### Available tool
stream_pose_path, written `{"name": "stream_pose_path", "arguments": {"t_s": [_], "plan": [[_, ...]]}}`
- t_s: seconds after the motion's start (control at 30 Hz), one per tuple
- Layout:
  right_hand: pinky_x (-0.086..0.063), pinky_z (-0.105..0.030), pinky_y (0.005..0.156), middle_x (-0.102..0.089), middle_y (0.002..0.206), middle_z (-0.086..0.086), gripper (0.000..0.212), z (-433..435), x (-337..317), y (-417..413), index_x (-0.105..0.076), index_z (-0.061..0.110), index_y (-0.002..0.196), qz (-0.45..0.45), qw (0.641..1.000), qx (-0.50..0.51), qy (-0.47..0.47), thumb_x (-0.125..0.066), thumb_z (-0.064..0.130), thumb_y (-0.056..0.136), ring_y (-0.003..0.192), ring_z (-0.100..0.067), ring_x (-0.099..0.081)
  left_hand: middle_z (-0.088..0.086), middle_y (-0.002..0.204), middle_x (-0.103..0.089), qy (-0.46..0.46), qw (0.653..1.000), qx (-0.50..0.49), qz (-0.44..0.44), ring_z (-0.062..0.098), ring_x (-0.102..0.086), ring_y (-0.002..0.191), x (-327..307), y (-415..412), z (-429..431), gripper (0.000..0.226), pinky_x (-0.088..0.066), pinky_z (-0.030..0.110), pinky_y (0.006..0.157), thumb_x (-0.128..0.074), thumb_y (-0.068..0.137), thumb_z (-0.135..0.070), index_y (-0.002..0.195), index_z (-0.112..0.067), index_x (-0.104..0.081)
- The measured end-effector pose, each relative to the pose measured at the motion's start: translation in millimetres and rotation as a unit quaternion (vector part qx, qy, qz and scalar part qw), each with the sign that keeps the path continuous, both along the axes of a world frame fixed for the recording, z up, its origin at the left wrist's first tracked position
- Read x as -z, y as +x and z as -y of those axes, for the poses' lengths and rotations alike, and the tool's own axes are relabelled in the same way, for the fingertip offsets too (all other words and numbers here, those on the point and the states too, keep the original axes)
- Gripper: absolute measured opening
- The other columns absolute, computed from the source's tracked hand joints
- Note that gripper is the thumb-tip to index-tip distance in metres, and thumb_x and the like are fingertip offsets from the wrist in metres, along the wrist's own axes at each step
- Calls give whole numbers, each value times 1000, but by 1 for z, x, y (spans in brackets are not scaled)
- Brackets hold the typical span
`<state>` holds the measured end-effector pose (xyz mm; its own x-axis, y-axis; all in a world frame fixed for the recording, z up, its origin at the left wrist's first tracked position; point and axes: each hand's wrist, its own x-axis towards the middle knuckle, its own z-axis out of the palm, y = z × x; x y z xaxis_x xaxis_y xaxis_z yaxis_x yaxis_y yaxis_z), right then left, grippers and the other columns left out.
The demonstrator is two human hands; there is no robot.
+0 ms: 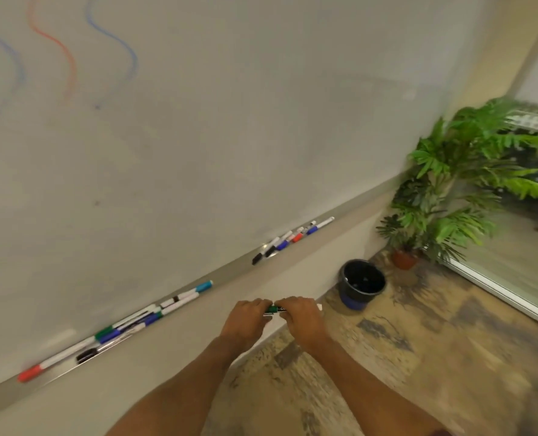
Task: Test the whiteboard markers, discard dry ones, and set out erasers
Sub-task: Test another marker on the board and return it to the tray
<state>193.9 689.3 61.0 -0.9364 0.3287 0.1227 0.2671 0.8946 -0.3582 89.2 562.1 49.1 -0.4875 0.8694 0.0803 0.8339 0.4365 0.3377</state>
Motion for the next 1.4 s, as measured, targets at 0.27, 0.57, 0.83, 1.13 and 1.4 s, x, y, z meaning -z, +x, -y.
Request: {"name": "stream_pose_path", "arguments": {"t_s": [0.27,0.57,0.83,1.13,1.4], "plan": [[-35,-29,95,-67,109,11,33,-71,19,51,-63,32,118,10,986,163,40,-63,17,88,100,-13,-56,-1,161,-17,-123,992,33,23,19,-13,148,24,33,-96,77,-3,41,121,-42,96,-58,155,-21,-9],[-39,-32,95,-68,112,1,40,-176,25,50,-66,22,118,4,970,241,36,-59,2,83,100,-21,-60,-1,161,-19,-124,985,114,20,21,-15,148,28,16,-238,79,-4,47,121,-45,93,-61,154,-23,-12],[-42,-28,83,-66,117,2,43,-276,31,32,-60,26,125,16,949,314,-29,-54,6,87,107,-19,-58,1,160,-18,-113,973,199,-13,19,-16,147,33,-22,-350,79,-11,44,120,-48,94,-56,154,-19,-13],[-37,-25,68,-68,106,2,36,-370,40,11,-63,26,120,21,937,347,-46,-57,8,89,93,-19,-54,0,159,-22,-110,966,233,-9,20,-20,146,49,-45,-455,77,-14,44,118,-48,94,-56,153,-19,-18],[-34,-30,99,-66,115,-5,37,-490,78,-14,-63,15,121,46,949,310,-41,-61,8,85,104,-22,-59,1,160,-20,-142,968,205,27,21,-17,147,86,-64,-558,77,-10,44,120,-53,94,-48,154,-18,-16]]}}
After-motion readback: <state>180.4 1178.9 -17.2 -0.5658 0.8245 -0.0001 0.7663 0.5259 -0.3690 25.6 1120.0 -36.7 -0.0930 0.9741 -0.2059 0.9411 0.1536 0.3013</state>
